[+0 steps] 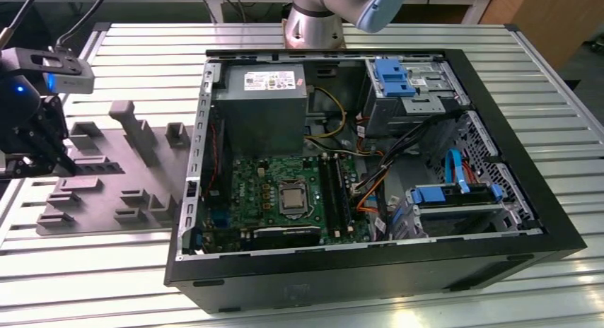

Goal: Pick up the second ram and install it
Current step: 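Pick up the second ram and move it above second insertion slot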

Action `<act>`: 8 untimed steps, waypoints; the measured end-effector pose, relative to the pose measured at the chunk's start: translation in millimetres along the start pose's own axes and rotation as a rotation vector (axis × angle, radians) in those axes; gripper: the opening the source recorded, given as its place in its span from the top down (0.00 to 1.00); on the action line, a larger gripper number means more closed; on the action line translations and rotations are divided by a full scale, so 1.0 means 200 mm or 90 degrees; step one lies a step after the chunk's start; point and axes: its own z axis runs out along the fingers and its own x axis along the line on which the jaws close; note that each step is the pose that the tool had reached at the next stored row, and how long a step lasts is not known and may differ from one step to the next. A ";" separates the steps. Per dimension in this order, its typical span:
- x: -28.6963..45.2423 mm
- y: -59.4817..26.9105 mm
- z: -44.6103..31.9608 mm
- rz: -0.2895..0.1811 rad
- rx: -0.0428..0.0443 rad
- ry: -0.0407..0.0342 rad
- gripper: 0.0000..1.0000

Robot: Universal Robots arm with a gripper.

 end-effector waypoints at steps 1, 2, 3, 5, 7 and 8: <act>0.000 0.000 -0.003 0.000 0.0000 0.0000 0.86; 0.000 0.000 -0.006 0.000 0.0000 0.0000 0.86; 0.000 0.000 -0.009 0.000 0.0000 0.0000 0.86; 0.000 0.000 -0.016 0.000 0.0000 0.0000 0.86; 0.000 0.000 -0.022 0.000 0.0000 0.0000 0.86; 0.000 0.000 -0.025 0.000 0.0000 0.0001 0.86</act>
